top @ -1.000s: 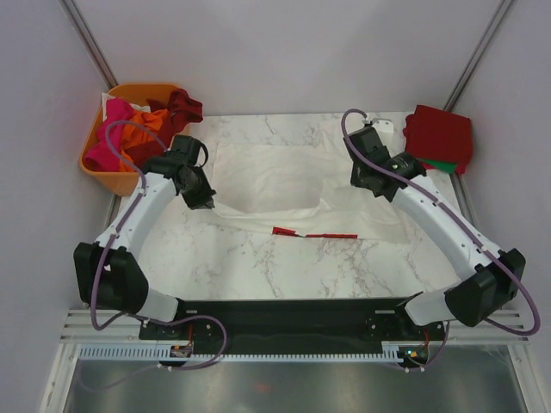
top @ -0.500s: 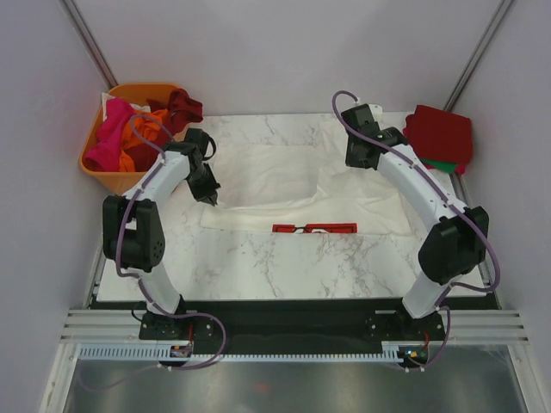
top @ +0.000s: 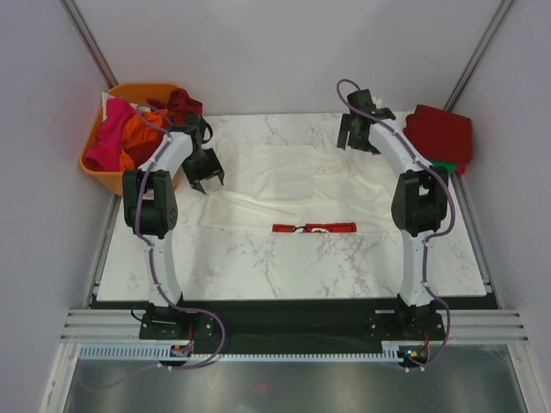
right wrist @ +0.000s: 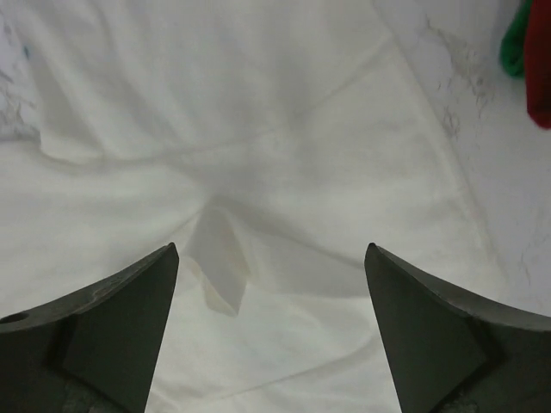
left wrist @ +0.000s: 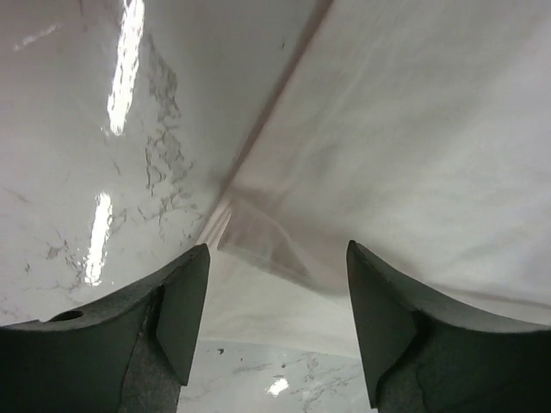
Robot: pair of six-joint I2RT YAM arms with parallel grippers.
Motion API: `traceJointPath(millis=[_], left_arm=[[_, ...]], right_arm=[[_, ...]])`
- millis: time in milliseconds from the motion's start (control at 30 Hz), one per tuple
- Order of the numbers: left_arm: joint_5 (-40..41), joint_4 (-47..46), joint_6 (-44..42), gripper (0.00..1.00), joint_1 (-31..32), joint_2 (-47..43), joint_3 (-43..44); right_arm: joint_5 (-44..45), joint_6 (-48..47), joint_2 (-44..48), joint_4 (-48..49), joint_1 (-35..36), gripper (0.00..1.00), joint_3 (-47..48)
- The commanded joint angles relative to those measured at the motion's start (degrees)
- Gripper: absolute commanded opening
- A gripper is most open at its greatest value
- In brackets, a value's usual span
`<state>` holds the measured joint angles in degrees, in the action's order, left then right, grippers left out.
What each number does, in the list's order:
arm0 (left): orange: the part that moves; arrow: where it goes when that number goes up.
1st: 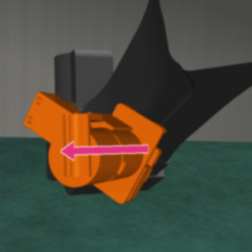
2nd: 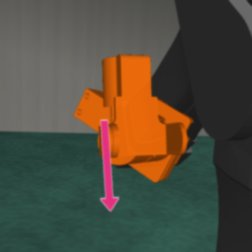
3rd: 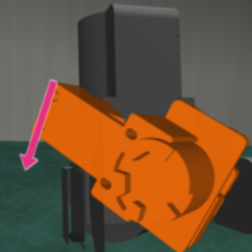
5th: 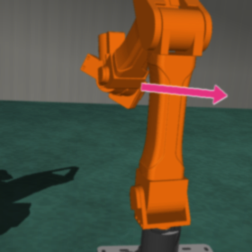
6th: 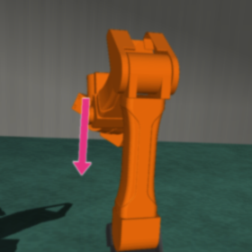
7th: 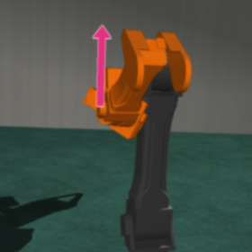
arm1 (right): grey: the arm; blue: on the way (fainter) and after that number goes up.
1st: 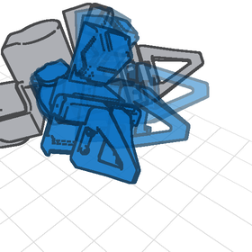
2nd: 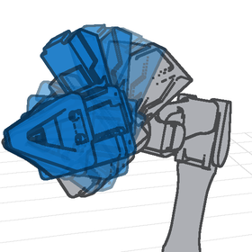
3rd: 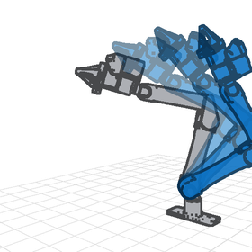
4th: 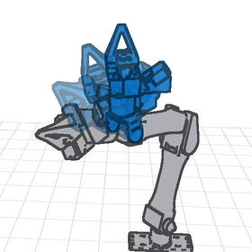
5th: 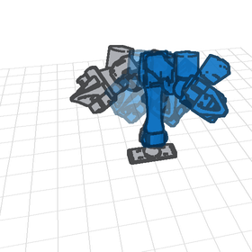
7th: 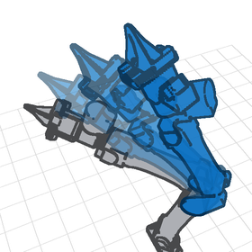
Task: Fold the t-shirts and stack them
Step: Fold the tshirt
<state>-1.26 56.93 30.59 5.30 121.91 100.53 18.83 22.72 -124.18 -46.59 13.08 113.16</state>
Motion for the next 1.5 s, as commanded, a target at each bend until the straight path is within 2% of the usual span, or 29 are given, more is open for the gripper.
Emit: traceJointPath(millis=[0,67,100,233,267,333,367,400,467,533,567,700,933,1300,1400,1433,1467], left_arm=[[-0.8,4.3,-2.2,0.73,-1.5,2.1,10.2],[-0.1,5.5,-2.5,0.77,-1.4,0.8,13.0],[0.4,5.6,-2.8,0.77,-1.4,-0.3,13.2],[5.0,5.7,-3.0,0.78,-0.6,-6.9,10.1],[5.4,5.5,-3.0,0.78,-0.3,-10.3,6.6],[5.7,5.3,-2.4,0.75,0.9,-14.0,1.7],[5.3,3.7,-2.1,0.75,1.5,-17.9,-4.5],[4.8,2.5,-1.9,0.75,2.3,-20.2,-7.9],[1.8,-0.1,-1.1,0.75,3.2,-23.9,-18.2],[1.8,-1.6,-0.9,0.75,3.1,-28.3,-24.0],[-1.3,-5.1,-0.4,0.75,3.2,-29.2,-28.1],[-1.7,-8.1,0.2,0.77,3.2,-29.4,-33.9],[1.0,-12.8,2.5,0.77,3.2,-27.1,-38.0],[9.2,-14.2,7.4,0.74,3.3,-20.5,-35.2],[11.7,-14.2,8.0,0.68,3.2,-18.0,-34.3],[12.1,-14.4,8.1,0.6,3.3,-17.6,-33.7],[12.2,-14.4,8.0,0.47,3.3,-17.1,-33.3]], right_arm=[[-1.4,-0.7,-5.2,-4.4,-3.8,0.98,17.0],[0.5,-1.4,-4.8,-6.2,-3.9,0.98,19.8],[0.8,-2.1,-1.8,-6.0,-3.9,0.98,18.3],[1.8,-1.9,9.5,-2.3,-4.0,0.98,2.7],[2.0,-1.2,11.9,-1.2,-4.4,0.98,-4.8],[-3.0,1.1,20.2,1.6,-5.1,0.98,-14.0],[-5.8,1.5,23.2,5.8,-5.9,0.98,-23.9],[-8.4,2.1,28.9,7.4,-6.1,0.98,-28.1],[-11.3,3.8,33.2,8.5,-6.6,0.98,-37.2],[-13.2,3.8,38.6,9.2,-6.5,0.98,-42.1],[-13.1,3.8,40.3,9.9,-6.5,0.98,-46.8],[-10.4,4.0,46.6,9.8,-6.7,0.98,-54.7],[-12.5,4.8,47.3,13.3,-11.8,0.98,-61.8],[-12.8,6.6,42.1,20.2,-18.3,0.96,-67.3],[-14.3,7.9,40.6,22.9,-19.8,0.92,-69.2],[-14.9,8.2,40.2,24.1,-20.1,0.86,-70.4],[-15.2,8.6,39.6,24.6,-20.1,0.81,-71.0]])
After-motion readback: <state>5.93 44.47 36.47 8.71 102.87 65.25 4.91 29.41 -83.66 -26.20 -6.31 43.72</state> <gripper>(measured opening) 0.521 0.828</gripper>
